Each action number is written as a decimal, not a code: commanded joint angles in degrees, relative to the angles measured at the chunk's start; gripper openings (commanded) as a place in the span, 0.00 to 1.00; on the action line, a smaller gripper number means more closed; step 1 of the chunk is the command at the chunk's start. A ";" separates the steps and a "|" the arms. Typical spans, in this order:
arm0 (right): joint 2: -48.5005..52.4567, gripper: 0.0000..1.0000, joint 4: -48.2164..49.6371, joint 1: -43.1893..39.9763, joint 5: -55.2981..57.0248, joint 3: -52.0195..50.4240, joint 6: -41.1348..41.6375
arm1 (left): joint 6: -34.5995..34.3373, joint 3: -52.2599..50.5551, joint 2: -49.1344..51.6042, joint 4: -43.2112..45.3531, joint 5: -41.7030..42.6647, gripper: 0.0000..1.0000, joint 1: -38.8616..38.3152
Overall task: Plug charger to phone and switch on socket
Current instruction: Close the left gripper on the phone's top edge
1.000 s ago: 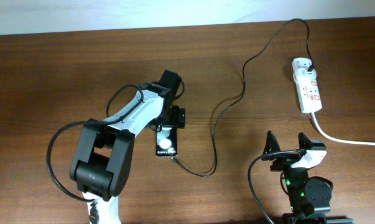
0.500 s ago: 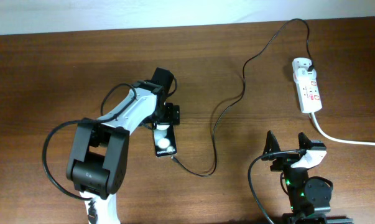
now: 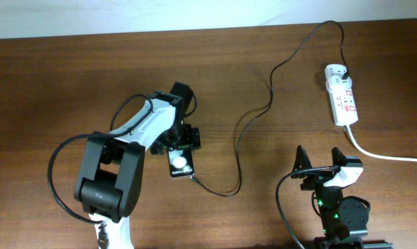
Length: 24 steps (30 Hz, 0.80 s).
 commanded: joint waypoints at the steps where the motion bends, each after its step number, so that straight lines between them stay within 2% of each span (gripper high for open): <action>1: -0.44 0.99 -0.35 0.20 -0.09 -0.31 -0.15 | -0.94 -4.55 3.04 0.92 0.59 0.98 -2.01; 2: -0.44 0.99 -0.37 0.20 -0.09 -0.31 -0.17 | -0.94 -4.61 3.04 1.27 0.55 0.97 -2.51; 4: -0.44 0.99 -0.35 0.20 -0.09 -0.31 -0.15 | -0.94 -4.61 3.04 3.65 0.13 0.91 -2.93; 6: -0.44 0.99 -0.35 0.20 -0.09 -0.31 -0.15 | -0.92 -4.61 3.04 7.85 -3.52 0.78 -2.91; 7: -0.44 0.99 -0.35 0.20 -0.09 -0.31 -0.15 | -0.94 -4.61 3.04 8.44 -3.45 0.78 -2.91; 9: -0.44 0.99 -0.35 0.20 -0.09 -0.31 -0.15 | -0.94 -4.61 3.04 8.09 -3.41 0.78 -2.95; 10: -0.44 0.99 -0.35 0.20 -0.09 -0.31 -0.15 | -0.94 -4.61 3.04 7.04 -3.41 0.82 -2.95; 11: -0.44 0.99 -0.35 0.20 -0.09 -0.31 -0.15 | -0.92 -4.61 3.04 5.77 -3.41 0.92 -2.95; 12: -0.44 0.99 -0.35 0.20 -0.09 -0.31 -0.15 | -0.92 -4.61 3.04 4.92 -3.41 0.94 -2.95; 15: -0.44 0.99 -0.35 0.20 -0.09 -0.31 -0.15 | -0.92 -4.61 3.04 5.03 -3.48 0.71 -2.95; 17: -0.44 0.99 -0.35 0.20 -0.09 -0.31 -0.15 | -0.87 -4.61 3.04 7.98 -3.56 0.66 -2.95; 20: -0.44 0.99 -0.35 0.20 -0.09 -0.31 -0.15 | -0.90 -4.61 3.04 13.03 -7.67 0.66 -2.95; 24: -0.44 0.99 -0.35 0.20 -0.09 -0.31 -0.15 | 1.64 -4.59 3.04 17.79 -9.33 0.74 -2.93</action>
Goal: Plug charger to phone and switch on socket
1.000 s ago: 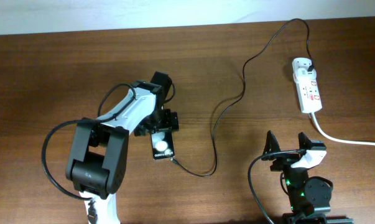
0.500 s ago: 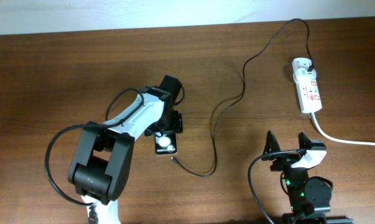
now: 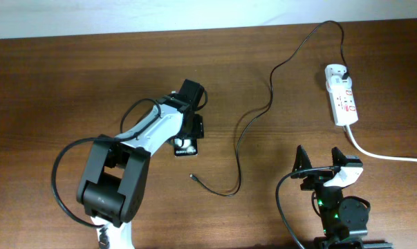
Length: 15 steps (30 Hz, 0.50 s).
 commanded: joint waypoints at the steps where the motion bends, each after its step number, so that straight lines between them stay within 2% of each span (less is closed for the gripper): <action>1: -0.44 0.99 -0.35 0.20 -0.09 -0.31 -0.13 | 2.27 -2.40 4.28 0.35 -1.22 0.91 0.09; 2: -0.44 0.99 -0.37 0.20 -0.09 -0.31 -0.13 | 2.58 -2.05 4.28 -0.96 -1.01 0.99 0.09; 3: -0.44 0.99 -0.35 0.20 -0.09 -0.31 -0.13 | 4.68 0.04 4.28 -4.09 -1.05 0.99 0.15; 6: -0.44 0.99 -0.35 0.20 -0.09 -0.31 -0.13 | 4.79 7.65 4.28 -13.94 0.81 0.99 0.24; 8: -0.44 0.99 -0.37 0.20 -0.09 -0.31 -0.15 | 4.50 7.52 4.39 -15.91 2.64 0.99 0.20; 12: -0.44 0.99 -0.35 0.20 -0.09 -0.31 -0.13 | 2.43 3.32 4.39 -9.11 1.88 0.99 -0.02; 15: -0.44 0.99 -0.35 0.20 -0.09 -0.31 -0.13 | 2.40 3.26 4.39 -3.67 -5.09 0.99 0.11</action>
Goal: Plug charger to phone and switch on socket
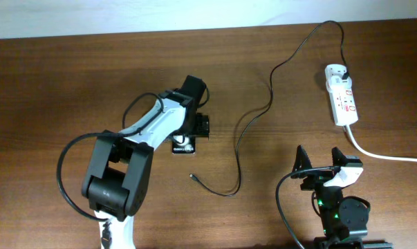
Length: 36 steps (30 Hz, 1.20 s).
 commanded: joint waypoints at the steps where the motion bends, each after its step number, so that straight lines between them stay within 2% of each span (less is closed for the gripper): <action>1: -0.44 0.99 -0.35 0.20 -0.09 -0.31 -0.15 | -0.92 -1.77 1.62 1.64 -6.29 0.99 0.13; 4: -0.44 0.99 -0.35 0.20 -0.09 -0.31 -0.15 | -0.81 -1.77 2.49 1.42 -5.22 1.00 0.13; 8: -0.44 0.99 -0.37 0.20 -0.09 -0.31 -0.15 | 1.07 -1.77 2.49 -0.57 -5.16 0.92 0.13; 11: -0.44 0.99 -0.35 0.20 -0.09 -0.31 -0.15 | 2.75 -1.77 2.64 0.50 -1.92 0.93 0.26; 17: -0.44 0.99 -0.35 0.20 -0.09 -0.31 -0.15 | 2.99 -1.81 6.01 1.11 -1.90 0.93 0.26; 29: -0.44 0.99 -0.35 0.20 -0.09 -0.31 -0.15 | 4.31 -0.96 5.97 -0.28 1.51 0.97 2.95; 30: -0.44 0.99 -0.37 0.20 -0.09 -0.31 -0.15 | 4.31 -0.96 5.99 -0.28 1.51 0.93 2.95; 32: -0.44 0.99 -0.35 0.20 -0.09 -0.31 -0.15 | 4.31 -0.96 5.99 -0.26 1.46 0.74 3.02; 36: -0.44 0.99 -0.37 0.20 -0.09 -0.31 -0.17 | 4.28 -0.96 5.99 -0.26 1.51 0.78 2.99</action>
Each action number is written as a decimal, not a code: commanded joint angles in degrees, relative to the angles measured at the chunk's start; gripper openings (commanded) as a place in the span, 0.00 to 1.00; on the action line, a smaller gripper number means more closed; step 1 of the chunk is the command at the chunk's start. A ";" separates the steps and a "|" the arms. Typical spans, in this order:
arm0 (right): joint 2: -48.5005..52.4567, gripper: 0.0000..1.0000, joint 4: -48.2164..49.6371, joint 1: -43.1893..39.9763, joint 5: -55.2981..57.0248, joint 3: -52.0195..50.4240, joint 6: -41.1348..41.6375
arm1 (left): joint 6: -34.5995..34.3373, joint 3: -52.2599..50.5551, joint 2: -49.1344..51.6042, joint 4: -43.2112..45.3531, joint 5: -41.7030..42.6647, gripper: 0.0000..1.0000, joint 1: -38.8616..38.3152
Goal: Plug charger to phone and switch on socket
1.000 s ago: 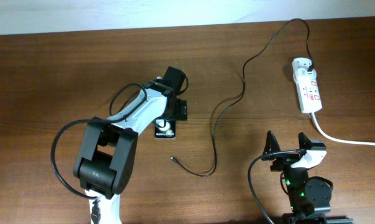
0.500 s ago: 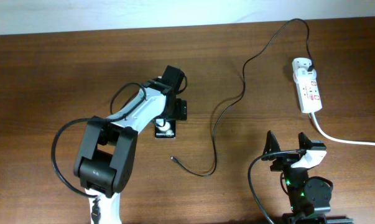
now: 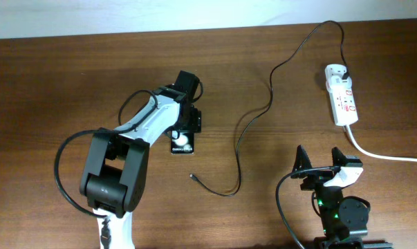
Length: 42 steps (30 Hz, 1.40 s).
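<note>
In the overhead view a black phone (image 3: 182, 143) lies flat on the table, with a white round knob on its back. My left gripper (image 3: 187, 123) sits over the phone's far end, and its wrist hides how the jaws stand. The black charger cable (image 3: 253, 117) runs from the white socket strip (image 3: 341, 104) at the right across the table. Its free plug end (image 3: 192, 177) lies just below the phone, apart from it. Near the front edge my right gripper (image 3: 322, 162) stands open with nothing in it, far from the cable and the strip.
A white mains lead (image 3: 381, 155) leaves the strip toward the right edge. The wall edge runs along the back of the brown table (image 3: 70, 83). My left arm's own black cable loops out beside its base (image 3: 63, 173).
My left gripper has shifted a little to the left and back and looks narrower. The phone has stayed in about the same place, with slightly more of it showing. My right arm has not moved.
At first the left gripper's fingers stood around the phone, which lay touching the cable's plug end. Then the phone lay farther back, clear of the plug. The gripper stayed over its far end through both later moments, while cable, strip and right arm kept still.
</note>
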 commanded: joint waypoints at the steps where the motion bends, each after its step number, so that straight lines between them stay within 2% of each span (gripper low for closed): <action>1: -0.44 0.99 -0.35 0.22 -0.09 -0.31 -0.15 | 0.09 -2.19 4.85 -0.96 0.50 0.79 0.44; 3: -0.44 0.99 -0.35 0.20 -0.09 -0.31 -0.15 | 0.04 -2.19 4.85 -1.99 0.50 0.86 0.44; 4: -0.44 0.99 -0.35 0.20 -0.09 -0.31 -0.15 | 0.04 -2.19 4.85 -1.95 0.50 0.84 0.44; 5: -0.44 0.99 -0.35 0.20 -0.09 -0.31 -0.17 | 0.07 -2.16 4.85 -1.97 0.50 0.76 0.44; 7: -0.44 0.99 -0.35 0.20 -0.09 -0.31 -0.15 | 0.09 -0.96 4.79 -3.10 1.38 0.71 0.46; 14: -0.44 0.99 -0.35 0.20 -0.09 -0.31 -0.15 | 0.11 0.48 -3.54 -4.37 1.68 0.72 2.16; 19: -0.44 0.99 -0.35 0.20 -0.09 -0.31 -0.17 | 7.34 0.48 -3.54 -4.35 18.84 0.72 6.93; 22: -0.44 0.99 -0.37 0.20 -0.09 -0.31 -0.15 | 16.92 0.46 -3.52 -4.37 37.59 0.72 11.23; 25: -0.44 0.99 -0.37 0.20 -0.09 -0.31 -0.15 | 23.93 0.46 -3.52 -4.87 50.12 0.75 12.24; 36: -0.44 0.98 0.39 0.22 -0.15 -0.31 0.42 | 24.37 0.46 -3.52 -4.79 51.25 0.76 12.24; 39: -0.44 0.99 0.68 0.20 -10.08 -0.24 1.99 | 24.37 0.46 -3.52 -4.76 51.25 0.76 12.24; 42: -0.26 0.99 -4.17 0.20 -12.79 3.52 2.01 | 24.37 0.46 -3.52 -4.79 51.25 0.76 12.24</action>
